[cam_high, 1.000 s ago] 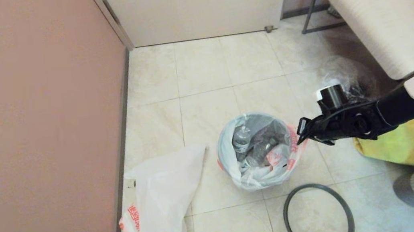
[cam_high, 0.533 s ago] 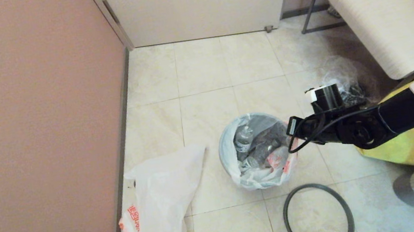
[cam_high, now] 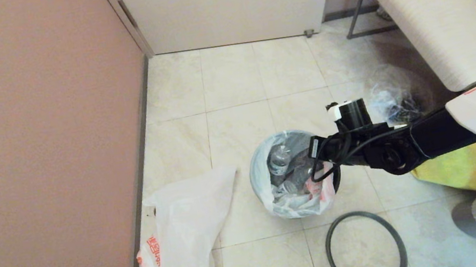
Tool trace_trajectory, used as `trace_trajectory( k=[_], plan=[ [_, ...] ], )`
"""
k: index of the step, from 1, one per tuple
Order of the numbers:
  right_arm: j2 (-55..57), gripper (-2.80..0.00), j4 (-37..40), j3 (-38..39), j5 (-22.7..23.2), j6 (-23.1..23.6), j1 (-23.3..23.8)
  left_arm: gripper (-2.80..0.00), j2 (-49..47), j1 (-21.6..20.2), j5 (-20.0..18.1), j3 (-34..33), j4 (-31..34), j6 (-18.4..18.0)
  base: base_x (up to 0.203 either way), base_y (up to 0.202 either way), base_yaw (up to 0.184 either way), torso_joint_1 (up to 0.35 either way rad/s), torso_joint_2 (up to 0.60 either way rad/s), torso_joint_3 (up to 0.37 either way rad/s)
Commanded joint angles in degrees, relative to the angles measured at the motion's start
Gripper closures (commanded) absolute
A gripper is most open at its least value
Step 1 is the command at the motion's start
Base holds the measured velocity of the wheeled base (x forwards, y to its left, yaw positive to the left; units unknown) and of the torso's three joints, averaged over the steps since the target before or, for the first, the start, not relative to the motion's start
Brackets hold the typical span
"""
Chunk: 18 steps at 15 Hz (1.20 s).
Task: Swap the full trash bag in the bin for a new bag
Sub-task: Place the trash bag on the floor
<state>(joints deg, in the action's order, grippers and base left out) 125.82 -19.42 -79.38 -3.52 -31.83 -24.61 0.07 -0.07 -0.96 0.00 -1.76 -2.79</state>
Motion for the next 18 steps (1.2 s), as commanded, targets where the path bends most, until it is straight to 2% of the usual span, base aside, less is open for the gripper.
trace_trajectory(
  k=[1,9,14,18],
  plan=[
    [5.3,0.0,0.1,-4.1,-0.1,1.6,-0.4,0.0,-0.1,0.0,0.0,-0.7,0.0,0.0,0.0,0.0,0.0,0.0,0.0,0.0],
    [13.3,0.0,6.8,-17.1,-1.1,5.8,-0.9,0.0,-0.1,0.0,0.0,-0.7,0.0,0.0,0.0,0.0,0.0,0.0,0.0,0.0],
    [19.0,0.0,7.5,-23.3,-3.4,8.8,-4.2,0.0,-0.1,0.0,0.0,-0.7,0.0,0.0,0.0,0.0,0.0,0.0,0.0,0.0],
    [17.9,0.0,8.7,-24.5,-3.4,9.4,-6.5,0.0,-0.1,0.0,0.0,-0.7,0.0,0.0,0.0,0.0,0.0,0.0,0.0,0.0]
  ],
)
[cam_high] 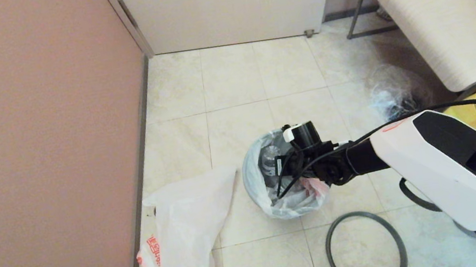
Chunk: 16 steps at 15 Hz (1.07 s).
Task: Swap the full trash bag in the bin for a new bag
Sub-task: Place the trash bag on the floor
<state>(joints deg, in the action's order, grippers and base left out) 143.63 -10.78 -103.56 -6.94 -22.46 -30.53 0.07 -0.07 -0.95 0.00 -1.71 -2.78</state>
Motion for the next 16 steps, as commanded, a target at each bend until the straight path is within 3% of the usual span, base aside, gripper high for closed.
trace_trajectory(
  k=[1,5,11,16],
  plan=[
    [0.2,0.0,0.2,-0.2,-0.1,1.0,-0.7,0.0,-0.1,0.0,0.0,-0.7,-0.1,0.0,0.0,0.0,0.0,0.0,0.0,0.0],
    [-0.3,0.0,1.2,0.4,-0.3,1.4,0.3,0.0,-0.1,0.0,0.0,-0.7,-0.1,0.0,0.0,0.0,0.0,0.0,0.0,0.0],
    [-8.8,0.0,1.1,6.7,0.1,-1.4,0.9,0.0,-0.1,0.0,0.0,-0.7,-0.1,0.0,0.0,0.0,0.0,0.0,0.0,0.0],
    [-10.2,0.0,0.5,12.2,-0.2,-1.5,4.2,0.0,-0.1,0.0,0.0,-0.7,-0.1,0.0,0.0,0.0,0.0,0.0,0.0,0.0]
  ],
)
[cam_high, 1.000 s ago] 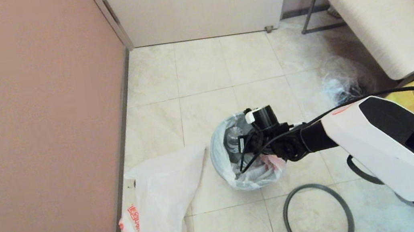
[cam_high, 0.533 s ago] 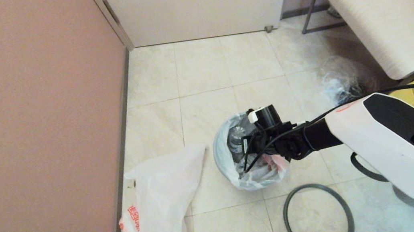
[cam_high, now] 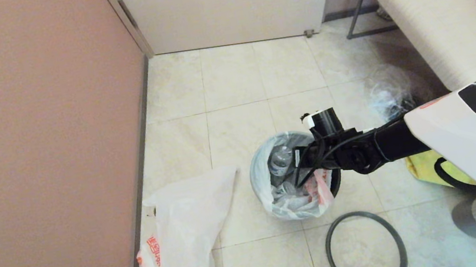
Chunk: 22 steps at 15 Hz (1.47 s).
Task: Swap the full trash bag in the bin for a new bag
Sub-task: Place the trash bag on the floor
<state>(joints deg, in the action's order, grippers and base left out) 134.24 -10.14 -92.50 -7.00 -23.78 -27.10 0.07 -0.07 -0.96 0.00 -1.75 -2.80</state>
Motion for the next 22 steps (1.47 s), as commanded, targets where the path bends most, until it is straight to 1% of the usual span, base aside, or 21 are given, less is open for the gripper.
trace_trajectory(
  k=[1,5,10,12,14,15,16,17,18,19,20,21,22],
  plan=[
    [-0.6,0.0,-0.3,1.4,-0.2,-0.1,1.0,0.0,-0.1,0.0,0.0,-0.7,0.0,0.0,0.0,0.0,0.0,0.0,0.0,0.0],
    [-0.4,0.0,-1.5,2.7,-0.1,-0.2,2.9,0.0,-0.1,0.0,0.0,-0.7,0.0,0.0,0.0,0.0,0.0,0.0,0.0,0.0],
    [-1.3,0.0,-1.6,2.5,0.1,0.1,2.4,0.0,-0.1,0.0,0.0,-0.7,0.0,0.0,0.0,0.0,0.0,0.0,0.0,0.0],
    [-1.4,0.0,-1.6,2.6,0.0,0.1,1.7,0.0,-0.1,0.0,-0.3,-0.7,0.1,-0.9,0.0,0.0,0.0,0.0,0.0,0.0],
    [-1.3,0.0,-1.5,2.7,0.0,0.1,2.0,0.0,-0.1,0.0,-0.9,-0.7,0.3,-1.7,0.0,0.0,0.0,0.0,0.0,0.0],
    [-1.3,0.0,-1.5,2.8,0.0,0.1,2.2,0.0,-0.3,0.1,-1.8,-0.5,0.5,-3.6,0.0,0.0,0.0,0.0,0.0,0.0],
    [-1.4,0.0,-1.5,2.8,0.0,0.1,2.5,0.0,-0.3,-0.1,-2.5,-0.5,0.4,-8.1,0.0,0.0,0.0,0.0,0.0,0.0],
    [-1.4,0.0,-1.4,2.9,0.0,0.2,2.7,0.0,-0.1,-0.1,-3.1,-0.2,0.4,-9.6,0.0,0.0,0.0,0.0,0.0,0.0],
    [-1.4,0.0,-1.4,2.9,0.0,0.7,2.9,0.0,-1.5,-0.1,-3.1,1.4,0.5,-9.6,0.0,0.0,0.0,0.0,0.0,0.0],
    [-1.5,0.0,-1.4,2.9,0.0,0.9,2.9,0.0,-4.6,0.0,-3.0,4.3,0.3,-8.6,0.0,0.0,0.0,0.0,0.0,0.0],
    [-1.8,0.0,-1.4,3.1,-0.1,0.9,3.0,0.0,-9.7,0.2,-3.3,8.9,0.4,-6.9,0.0,0.0,0.0,0.0,0.0,0.0],
    [-2.5,0.0,-1.4,3.4,0.0,0.8,2.9,0.0,-16.8,0.6,-5.1,13.2,0.5,-6.1,0.0,0.0,0.0,0.0,0.0,0.0],
    [-2.8,0.0,-1.3,3.5,0.0,0.8,2.9,0.0,-24.3,1.0,-7.7,16.5,0.7,-6.4,0.0,0.0,0.0,0.0,0.0,0.0]
  ],
)
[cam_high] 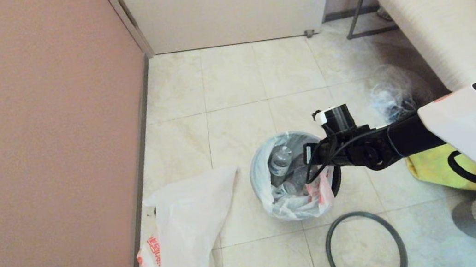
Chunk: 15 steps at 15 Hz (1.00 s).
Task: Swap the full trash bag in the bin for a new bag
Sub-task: Place the trash bag on the floor
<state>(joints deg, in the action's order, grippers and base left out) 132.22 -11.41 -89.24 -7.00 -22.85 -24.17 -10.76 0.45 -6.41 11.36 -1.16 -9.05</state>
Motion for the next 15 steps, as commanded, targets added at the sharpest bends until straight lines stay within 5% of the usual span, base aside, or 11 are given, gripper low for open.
trace_trajectory(
  k=[1,5,9,10,15],
  plan=[
    [-1.5,0.0,0.1,0.4,0.0,-0.2,0.0,0.0,-22.2,0.9,-5.0,7.7,0.2,-0.9,0.0,0.0,0.0,0.0,0.0,0.0],
    [-3.2,0.0,0.2,2.2,0.2,-0.6,-0.4,0.0,-60.8,5.5,-13.4,18.5,-1.1,-3.3,0.0,0.0,0.0,0.0,0.0,0.0],
    [-3.5,0.0,0.2,1.9,0.2,-0.6,-2.0,0.0,-93.3,13.3,-14.5,37.8,-3.9,-0.7,0.0,0.0,0.0,0.0,0.0,0.0],
    [-3.8,0.0,0.2,1.8,0.2,-0.6,-2.1,-2.8,-99.2,14.7,-14.7,44.8,-4.3,0.0,0.0,0.0,0.0,0.0,0.0,0.0],
    [-3.7,0.0,0.2,2.0,0.3,-0.6,-1.9,-2.8,-120.1,18.6,-17.6,72.3,-4.8,4.1,0.0,0.0,0.0,0.0,0.0,0.0]
  ],
)
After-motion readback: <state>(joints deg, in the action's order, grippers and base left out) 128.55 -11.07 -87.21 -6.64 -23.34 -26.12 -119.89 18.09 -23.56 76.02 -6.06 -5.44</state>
